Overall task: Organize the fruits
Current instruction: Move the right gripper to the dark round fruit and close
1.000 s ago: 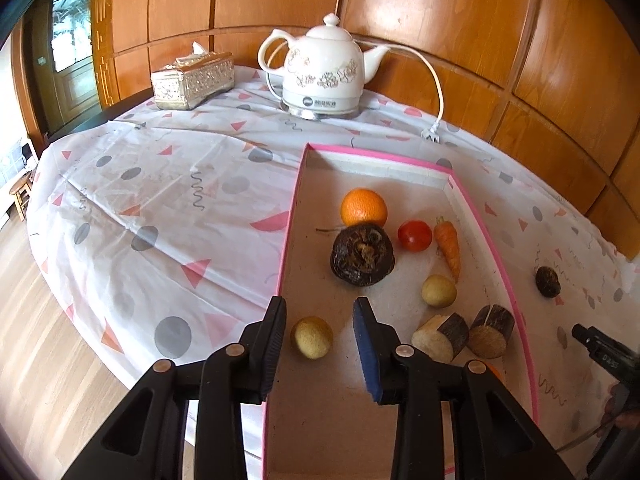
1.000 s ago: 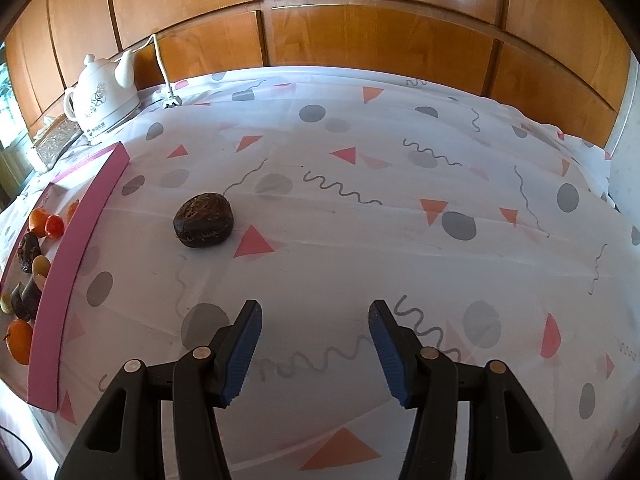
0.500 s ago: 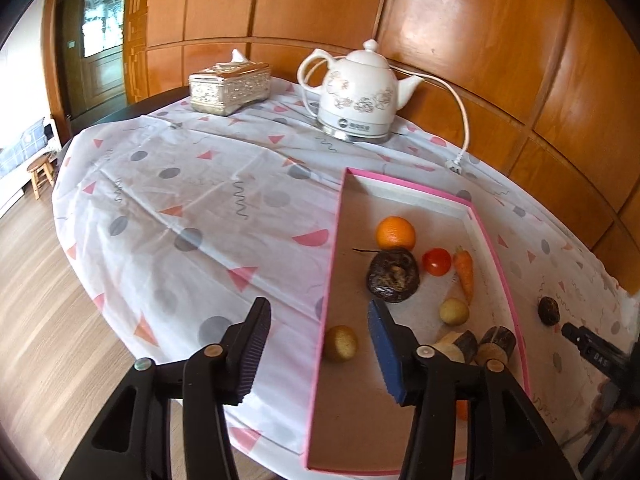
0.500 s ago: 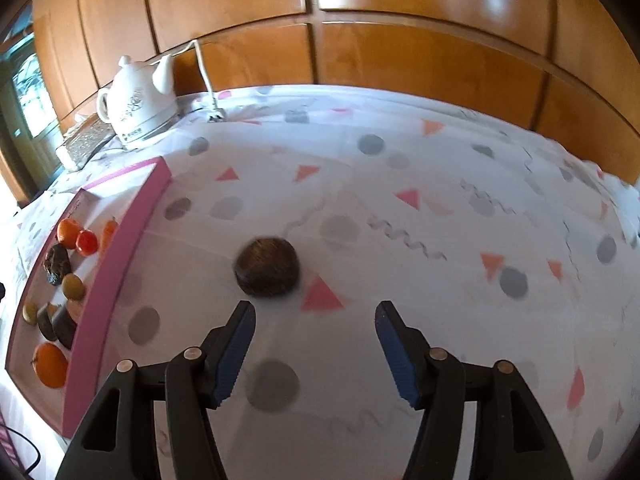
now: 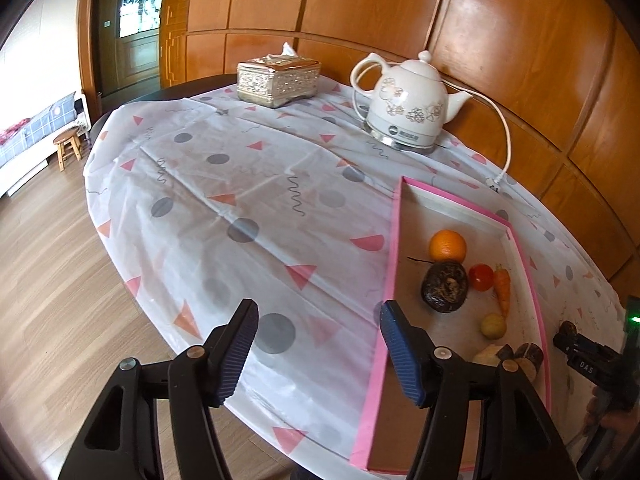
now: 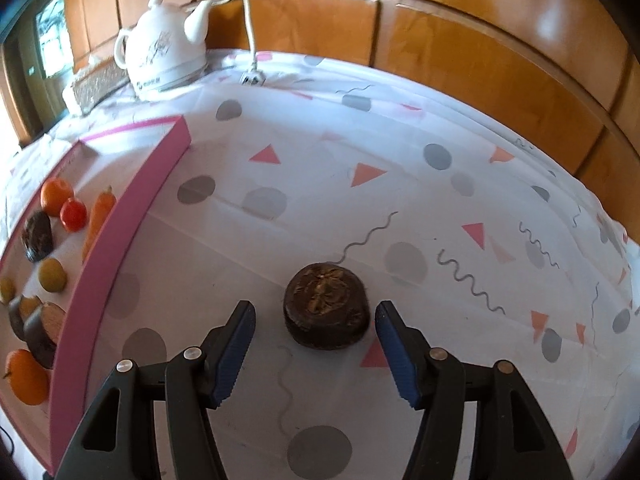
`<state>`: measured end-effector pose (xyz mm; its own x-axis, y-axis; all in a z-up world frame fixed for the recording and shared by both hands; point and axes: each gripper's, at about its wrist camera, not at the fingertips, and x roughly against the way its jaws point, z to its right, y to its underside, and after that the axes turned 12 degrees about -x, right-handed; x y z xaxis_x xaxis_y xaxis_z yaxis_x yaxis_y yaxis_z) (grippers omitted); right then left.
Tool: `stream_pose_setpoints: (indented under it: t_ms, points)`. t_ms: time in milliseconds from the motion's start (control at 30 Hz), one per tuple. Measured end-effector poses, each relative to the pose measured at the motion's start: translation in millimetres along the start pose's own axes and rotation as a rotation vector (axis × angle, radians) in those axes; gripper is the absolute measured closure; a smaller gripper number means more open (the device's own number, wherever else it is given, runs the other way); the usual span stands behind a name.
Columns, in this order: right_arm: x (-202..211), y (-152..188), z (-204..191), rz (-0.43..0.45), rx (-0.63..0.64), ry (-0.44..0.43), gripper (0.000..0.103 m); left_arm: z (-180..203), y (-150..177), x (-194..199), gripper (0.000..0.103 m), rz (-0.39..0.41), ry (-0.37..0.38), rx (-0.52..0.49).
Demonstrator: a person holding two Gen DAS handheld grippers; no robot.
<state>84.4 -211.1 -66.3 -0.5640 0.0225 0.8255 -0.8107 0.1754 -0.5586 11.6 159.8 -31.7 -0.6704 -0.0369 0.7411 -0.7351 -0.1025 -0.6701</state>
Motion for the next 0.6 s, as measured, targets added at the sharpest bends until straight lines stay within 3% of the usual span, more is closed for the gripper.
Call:
stream_pose_setpoints:
  t_ms: [167, 600]
  points:
    - [1, 0, -2, 0.012, 0.019, 0.000, 0.060, -7, 2, -2, 0.039, -0.011, -0.011, 0.020]
    - [14, 8, -3, 0.014, 0.017, -0.065, 0.060, -5, 3, 4, 0.036, -0.002, -0.021, 0.012]
